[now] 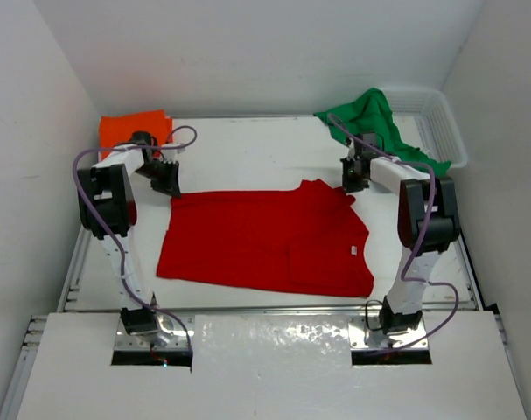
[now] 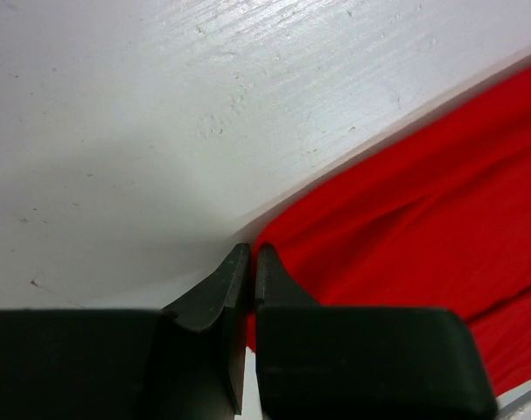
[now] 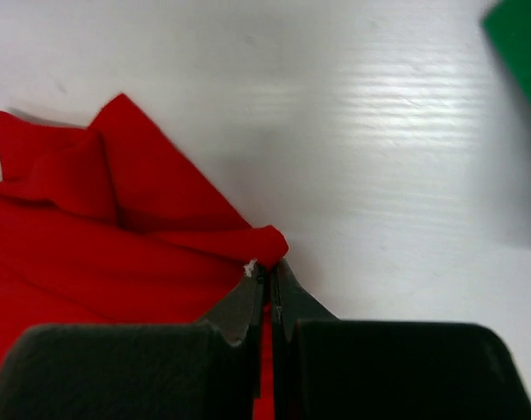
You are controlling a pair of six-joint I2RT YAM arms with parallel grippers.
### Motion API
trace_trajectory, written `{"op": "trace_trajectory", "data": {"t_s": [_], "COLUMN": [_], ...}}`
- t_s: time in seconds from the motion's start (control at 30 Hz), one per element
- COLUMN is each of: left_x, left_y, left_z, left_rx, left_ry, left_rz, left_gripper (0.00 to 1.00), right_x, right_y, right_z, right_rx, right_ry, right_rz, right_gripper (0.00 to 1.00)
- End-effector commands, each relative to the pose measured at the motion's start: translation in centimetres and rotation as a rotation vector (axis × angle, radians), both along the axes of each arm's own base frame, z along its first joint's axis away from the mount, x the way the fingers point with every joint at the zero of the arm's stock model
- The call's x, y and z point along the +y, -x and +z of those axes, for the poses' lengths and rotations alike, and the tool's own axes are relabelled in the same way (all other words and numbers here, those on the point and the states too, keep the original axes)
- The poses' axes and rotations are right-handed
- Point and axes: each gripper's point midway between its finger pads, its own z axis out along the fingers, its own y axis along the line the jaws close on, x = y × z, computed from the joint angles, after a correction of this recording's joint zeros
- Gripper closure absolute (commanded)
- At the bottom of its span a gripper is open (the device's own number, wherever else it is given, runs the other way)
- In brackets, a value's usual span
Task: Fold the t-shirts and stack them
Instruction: Grap the side of the flattened tshirt furthest away from the robot with both arms
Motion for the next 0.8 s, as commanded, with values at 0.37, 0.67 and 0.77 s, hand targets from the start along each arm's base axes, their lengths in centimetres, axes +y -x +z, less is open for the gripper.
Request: {"op": "trace_trajectory", "data": {"t_s": [0.37, 0.67, 0.77], "left_x": [0.7, 0.0, -0.1], "left_y": [1.3, 0.9, 0.9], "left_z": [0.8, 1.0, 1.0], "left_rx": [-0.025, -0.032, -0.031], "left_ry": [-0.060, -0.049, -0.058], "left_rz": [-0.055, -0.065, -0.071], "left_gripper": [1.00, 1.00, 1.00], "right_x": [4.2, 6.2, 8.5], "right_y": [-3.5, -7.6, -8.0], "right_z": [2.5, 6.8, 4.5], "right_rx": [-0.099, -0.283, -0.213], "right_ry": [-0.222, -0.154, -0.116], "right_rz": [0.084, 0.122, 0.226], "right_gripper": [0.45, 0.84, 0.76]}}
